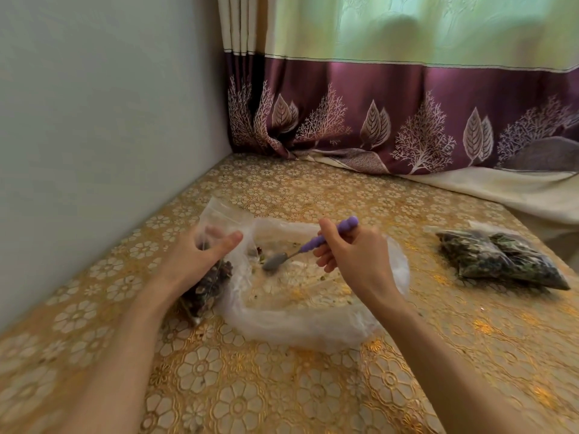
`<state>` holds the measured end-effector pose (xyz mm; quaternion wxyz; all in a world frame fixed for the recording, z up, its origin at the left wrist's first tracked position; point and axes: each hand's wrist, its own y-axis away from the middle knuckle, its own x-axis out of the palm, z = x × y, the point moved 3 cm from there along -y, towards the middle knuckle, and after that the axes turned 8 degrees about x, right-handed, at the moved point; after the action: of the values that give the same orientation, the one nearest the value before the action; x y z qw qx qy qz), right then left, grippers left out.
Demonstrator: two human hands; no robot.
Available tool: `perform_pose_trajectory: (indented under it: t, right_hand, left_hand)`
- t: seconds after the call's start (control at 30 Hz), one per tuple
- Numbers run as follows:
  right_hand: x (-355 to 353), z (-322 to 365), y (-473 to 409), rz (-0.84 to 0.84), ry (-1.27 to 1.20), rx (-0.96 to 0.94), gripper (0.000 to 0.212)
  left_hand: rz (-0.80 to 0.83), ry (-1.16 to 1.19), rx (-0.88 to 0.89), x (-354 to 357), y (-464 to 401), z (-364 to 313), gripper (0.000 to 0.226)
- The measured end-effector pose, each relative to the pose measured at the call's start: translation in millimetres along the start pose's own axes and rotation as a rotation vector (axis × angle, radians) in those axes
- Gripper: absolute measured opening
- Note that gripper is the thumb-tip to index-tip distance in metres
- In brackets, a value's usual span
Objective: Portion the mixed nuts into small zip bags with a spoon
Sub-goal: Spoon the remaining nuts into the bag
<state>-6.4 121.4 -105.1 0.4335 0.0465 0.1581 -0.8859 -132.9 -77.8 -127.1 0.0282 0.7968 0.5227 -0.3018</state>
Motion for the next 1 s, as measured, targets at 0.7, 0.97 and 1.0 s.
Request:
perform_pose_trajectory:
  t: [0.7,0.97,1.0]
  right_hand:
    - [20.2,-35.3,-3.5,0.245,-0.541,0.486,0.030]
    - [16.7,-35.9,-5.3,0.251,-0.616,0.501,0.044]
    - [17.6,-35.8,-4.7,0.267,-0.594,0.495,0.041]
  left_hand:
    - [-0.105,0.093,0.106,7.5,1.7,-1.9,0.049]
    - [-0.118,0.128,0.109,6.8,2.5,-1.6,0.049]
    - [-0.120,0.134,0.111,7.0,2.7,-2.3,0.052]
